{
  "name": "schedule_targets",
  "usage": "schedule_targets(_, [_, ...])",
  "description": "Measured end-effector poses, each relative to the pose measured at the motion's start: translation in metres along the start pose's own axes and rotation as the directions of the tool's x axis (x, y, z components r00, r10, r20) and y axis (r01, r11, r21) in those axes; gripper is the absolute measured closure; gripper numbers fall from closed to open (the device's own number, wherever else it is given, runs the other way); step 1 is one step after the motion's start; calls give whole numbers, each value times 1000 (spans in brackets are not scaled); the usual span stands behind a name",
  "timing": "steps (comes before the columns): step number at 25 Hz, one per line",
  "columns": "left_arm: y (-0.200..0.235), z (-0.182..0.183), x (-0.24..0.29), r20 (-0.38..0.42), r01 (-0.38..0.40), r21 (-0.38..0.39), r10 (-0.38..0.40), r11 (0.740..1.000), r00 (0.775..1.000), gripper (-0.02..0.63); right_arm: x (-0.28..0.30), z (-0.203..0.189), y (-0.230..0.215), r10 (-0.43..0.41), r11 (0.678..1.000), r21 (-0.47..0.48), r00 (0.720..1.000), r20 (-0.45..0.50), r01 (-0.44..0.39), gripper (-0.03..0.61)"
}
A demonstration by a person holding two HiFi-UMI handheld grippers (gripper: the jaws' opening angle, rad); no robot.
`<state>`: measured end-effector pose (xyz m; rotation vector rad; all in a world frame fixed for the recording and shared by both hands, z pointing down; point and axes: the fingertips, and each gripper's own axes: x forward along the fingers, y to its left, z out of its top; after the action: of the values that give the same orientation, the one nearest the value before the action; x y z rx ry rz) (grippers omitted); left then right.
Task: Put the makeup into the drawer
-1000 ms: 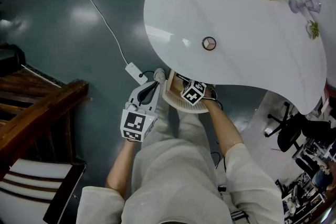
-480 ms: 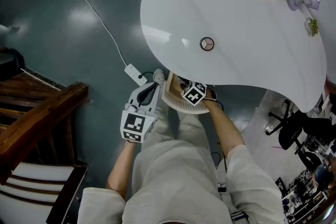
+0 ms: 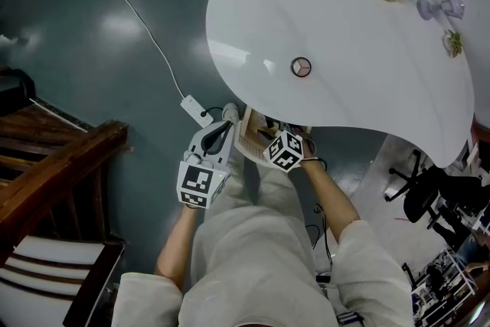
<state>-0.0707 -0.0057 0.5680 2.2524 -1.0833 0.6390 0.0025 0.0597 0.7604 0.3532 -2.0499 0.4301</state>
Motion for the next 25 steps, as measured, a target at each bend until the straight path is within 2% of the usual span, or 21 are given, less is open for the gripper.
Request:
schedule_targets(8, [-4,3,5,5,6,2,-6,1000,1000,597,-54,33,11,-20,1000,-11,988,154,23,393])
schedule_targets(17, [-9,13,14,10,16,22,-17,1000,1000,597,-131,83,3,-70,997,66,937,341,50,407])
schedule_targets(21, [-13,19,17,15,27,26,-27,999,1000,597,-157,98,-10,-127,991,95,915,382,98,400])
schedule_targets(25, [-18,25,22,23,33,36,-34,999,999,597,-173,101,-41,-197,979,117,901,386,164,387])
